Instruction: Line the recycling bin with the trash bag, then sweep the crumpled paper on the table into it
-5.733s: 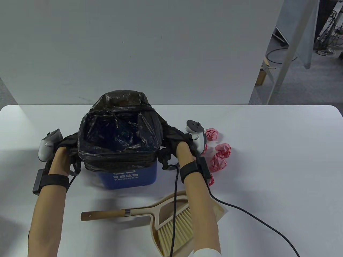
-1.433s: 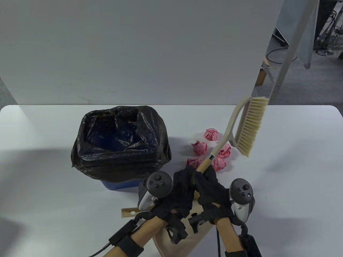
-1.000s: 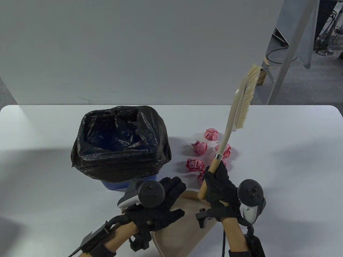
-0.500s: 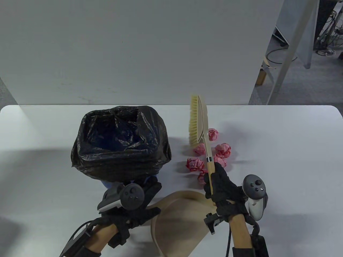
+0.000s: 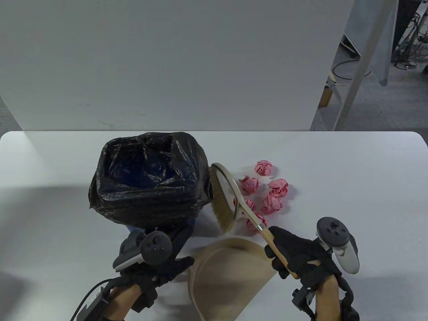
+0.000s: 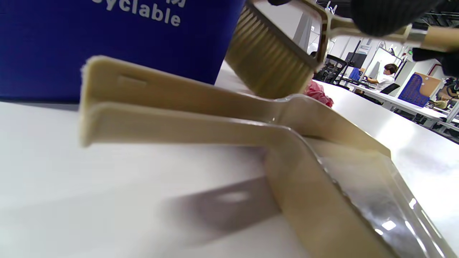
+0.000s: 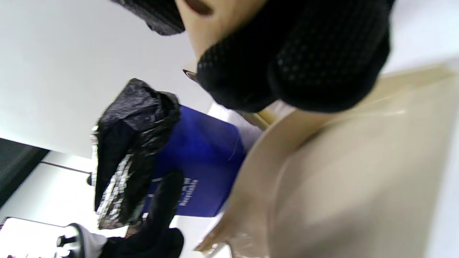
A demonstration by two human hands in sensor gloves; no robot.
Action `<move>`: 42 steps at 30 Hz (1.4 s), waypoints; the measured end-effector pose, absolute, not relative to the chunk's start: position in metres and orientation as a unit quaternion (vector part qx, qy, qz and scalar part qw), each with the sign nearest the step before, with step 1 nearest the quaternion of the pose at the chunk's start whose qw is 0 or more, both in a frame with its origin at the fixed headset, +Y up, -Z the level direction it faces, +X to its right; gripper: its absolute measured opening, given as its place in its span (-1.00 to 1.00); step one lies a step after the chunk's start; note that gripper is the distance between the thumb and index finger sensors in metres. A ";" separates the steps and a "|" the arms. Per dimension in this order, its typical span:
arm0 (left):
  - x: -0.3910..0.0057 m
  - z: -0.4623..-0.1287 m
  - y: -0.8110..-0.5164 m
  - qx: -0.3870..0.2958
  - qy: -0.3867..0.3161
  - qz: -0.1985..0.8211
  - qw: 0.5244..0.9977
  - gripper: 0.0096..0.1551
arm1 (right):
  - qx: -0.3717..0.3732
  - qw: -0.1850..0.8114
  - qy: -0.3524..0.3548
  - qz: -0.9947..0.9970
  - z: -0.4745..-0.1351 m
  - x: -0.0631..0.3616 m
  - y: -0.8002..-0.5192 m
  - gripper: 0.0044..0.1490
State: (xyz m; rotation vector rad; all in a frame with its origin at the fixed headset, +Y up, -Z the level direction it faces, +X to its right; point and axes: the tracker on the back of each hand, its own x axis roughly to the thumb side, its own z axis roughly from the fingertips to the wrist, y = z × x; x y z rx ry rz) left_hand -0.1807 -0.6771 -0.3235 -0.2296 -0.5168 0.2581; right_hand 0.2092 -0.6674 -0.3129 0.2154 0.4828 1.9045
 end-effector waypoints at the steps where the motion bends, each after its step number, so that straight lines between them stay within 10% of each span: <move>1: -0.179 -0.324 -0.679 -0.120 -0.255 0.122 0.952 0.01 | 0.080 0.546 0.200 0.810 -0.311 0.213 -0.668 -0.23; 19: -0.172 -0.329 -0.698 -0.192 -0.245 0.077 0.947 0.02 | -0.058 0.501 0.068 0.861 -0.313 0.235 -0.670 -0.24; 34: -0.169 -0.335 -0.712 -0.272 -0.232 0.037 0.933 0.20 | -0.021 0.545 -0.015 0.838 -0.311 0.231 -0.665 -0.24; 42: -0.173 -0.337 -0.711 -0.238 -0.240 0.079 0.938 -0.09 | -0.041 0.536 -0.084 0.839 -0.308 0.235 -0.661 -0.24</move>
